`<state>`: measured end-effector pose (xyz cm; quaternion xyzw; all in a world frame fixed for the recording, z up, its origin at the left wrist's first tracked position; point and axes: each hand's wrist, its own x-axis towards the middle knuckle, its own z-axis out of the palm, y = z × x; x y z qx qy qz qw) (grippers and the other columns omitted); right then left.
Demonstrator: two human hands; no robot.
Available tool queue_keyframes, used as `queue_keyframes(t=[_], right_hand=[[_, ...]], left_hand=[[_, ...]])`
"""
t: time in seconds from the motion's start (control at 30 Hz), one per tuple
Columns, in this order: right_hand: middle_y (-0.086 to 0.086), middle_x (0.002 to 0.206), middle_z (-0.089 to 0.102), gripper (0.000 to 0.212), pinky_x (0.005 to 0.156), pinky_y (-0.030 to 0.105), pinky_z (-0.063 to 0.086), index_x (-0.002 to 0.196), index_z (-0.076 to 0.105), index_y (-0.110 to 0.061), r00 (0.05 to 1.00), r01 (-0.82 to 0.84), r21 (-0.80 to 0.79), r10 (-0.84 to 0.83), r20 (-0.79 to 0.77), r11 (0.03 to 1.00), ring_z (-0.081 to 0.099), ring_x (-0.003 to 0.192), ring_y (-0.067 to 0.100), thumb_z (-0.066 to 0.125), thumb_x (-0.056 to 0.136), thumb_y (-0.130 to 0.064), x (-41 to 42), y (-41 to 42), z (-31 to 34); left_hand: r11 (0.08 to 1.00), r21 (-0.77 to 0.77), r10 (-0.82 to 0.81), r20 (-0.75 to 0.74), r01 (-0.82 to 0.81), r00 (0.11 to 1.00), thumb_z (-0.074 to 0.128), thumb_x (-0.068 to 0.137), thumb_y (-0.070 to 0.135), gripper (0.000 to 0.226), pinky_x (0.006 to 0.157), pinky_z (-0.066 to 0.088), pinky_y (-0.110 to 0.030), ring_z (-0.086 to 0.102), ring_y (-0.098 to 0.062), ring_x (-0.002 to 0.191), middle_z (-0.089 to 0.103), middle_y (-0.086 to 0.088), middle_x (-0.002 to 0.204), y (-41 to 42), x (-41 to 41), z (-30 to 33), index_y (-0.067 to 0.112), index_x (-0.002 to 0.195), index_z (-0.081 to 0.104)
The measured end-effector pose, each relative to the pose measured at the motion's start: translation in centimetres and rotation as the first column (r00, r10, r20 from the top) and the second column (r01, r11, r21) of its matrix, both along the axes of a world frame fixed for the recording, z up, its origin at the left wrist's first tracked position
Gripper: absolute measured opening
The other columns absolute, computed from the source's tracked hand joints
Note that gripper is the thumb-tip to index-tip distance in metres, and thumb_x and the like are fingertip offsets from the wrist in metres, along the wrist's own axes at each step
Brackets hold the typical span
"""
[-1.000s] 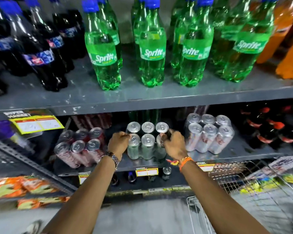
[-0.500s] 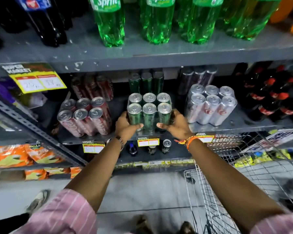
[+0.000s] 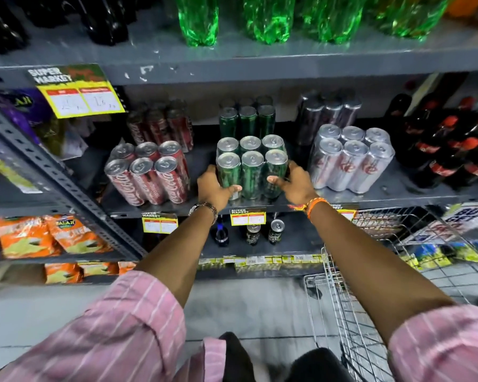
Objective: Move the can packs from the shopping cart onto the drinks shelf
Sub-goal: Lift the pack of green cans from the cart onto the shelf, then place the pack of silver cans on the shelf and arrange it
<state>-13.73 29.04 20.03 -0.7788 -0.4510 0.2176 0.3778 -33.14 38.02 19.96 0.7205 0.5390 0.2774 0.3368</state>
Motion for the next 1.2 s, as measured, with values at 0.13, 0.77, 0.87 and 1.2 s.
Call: queue_keyframes(t=[0.13,0.77,0.87,1.2], right_hand=[[0.018,0.122,0.068,0.058,0.091,0.038,0.052,0.128,0.048,-0.001,1.0,-0.027,-0.028,0.027,-0.001,0.999,0.063,0.115,0.031,0.072,0.085,-0.031,0.1,0.2,0.1],[0.017,0.122,0.067,0.059,0.095,0.043,0.053,0.126,0.046,-0.001,0.998,-0.036,-0.048,0.033,-0.062,0.998,0.064,0.113,0.03,0.076,0.082,-0.027,0.6,0.5,0.2],[0.014,0.139,0.057,0.076,0.108,0.044,0.046,0.139,0.039,-0.004,0.991,-0.014,-0.004,0.014,-0.134,1.0,0.056,0.126,0.028,0.079,0.078,-0.025,1.5,-0.4,0.7],[0.009,0.108,0.061,0.043,0.084,0.039,0.057,0.109,0.059,-0.026,0.904,0.417,0.373,-0.42,-0.077,0.829,0.064,0.09,0.023,0.076,0.075,-0.007,10.9,-11.5,3.6]], left_hand=[[1.0,-0.013,-0.005,-0.025,0.004,1.0,0.091,0.063,0.03,0.071,0.085,0.049,-0.027,0.066,-0.028,0.112,0.071,-0.014,0.119,0.2,-0.1,0.0,0.004,0.12,0.057],[0.997,-0.073,0.021,-0.067,-0.026,0.997,0.092,0.062,0.027,0.069,0.086,0.05,-0.029,0.067,-0.03,0.111,0.071,-0.014,0.119,0.0,0.2,0.8,0.004,0.118,0.058],[0.991,-0.082,0.1,-0.021,-0.102,0.995,0.092,0.059,0.024,0.074,0.092,0.05,-0.03,0.063,-0.03,0.115,0.067,-0.014,0.123,-0.9,0.4,1.5,0.005,0.121,0.057],[0.959,0.24,0.076,0.288,-0.149,0.955,0.076,0.069,0.017,0.058,0.107,0.042,-0.03,0.057,-0.023,0.119,0.062,-0.006,0.127,-8.5,10.0,6.7,0.008,0.124,0.06]])
